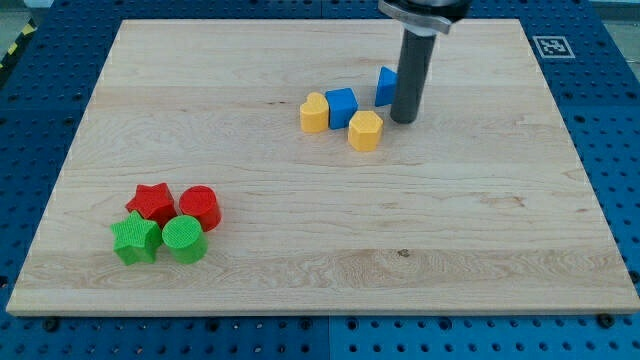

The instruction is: Place the hexagon below the cube

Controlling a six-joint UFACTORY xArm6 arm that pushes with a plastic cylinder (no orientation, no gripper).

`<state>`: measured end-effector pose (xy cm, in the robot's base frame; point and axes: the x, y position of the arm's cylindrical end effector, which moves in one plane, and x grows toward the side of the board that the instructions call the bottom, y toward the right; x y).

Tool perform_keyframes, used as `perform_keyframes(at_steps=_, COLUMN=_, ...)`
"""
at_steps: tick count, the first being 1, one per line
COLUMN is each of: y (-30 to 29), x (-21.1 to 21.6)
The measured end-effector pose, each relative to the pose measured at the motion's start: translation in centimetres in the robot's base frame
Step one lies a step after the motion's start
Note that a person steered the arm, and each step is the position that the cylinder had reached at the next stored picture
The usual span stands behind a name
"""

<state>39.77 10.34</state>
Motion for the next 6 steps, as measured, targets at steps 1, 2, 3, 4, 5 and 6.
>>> perform_keyframes(at_steps=1, y=0.7, x=2.7)
perform_keyframes(at_steps=2, y=-0.7, x=3.8)
perform_keyframes(at_steps=3, y=-2.8, x=3.8)
perform_keyframes(at_steps=4, y=-4.9, x=3.8)
perform_keyframes(at_steps=5, y=-5.7, x=3.7)
perform_keyframes(at_steps=6, y=-3.1, x=3.2)
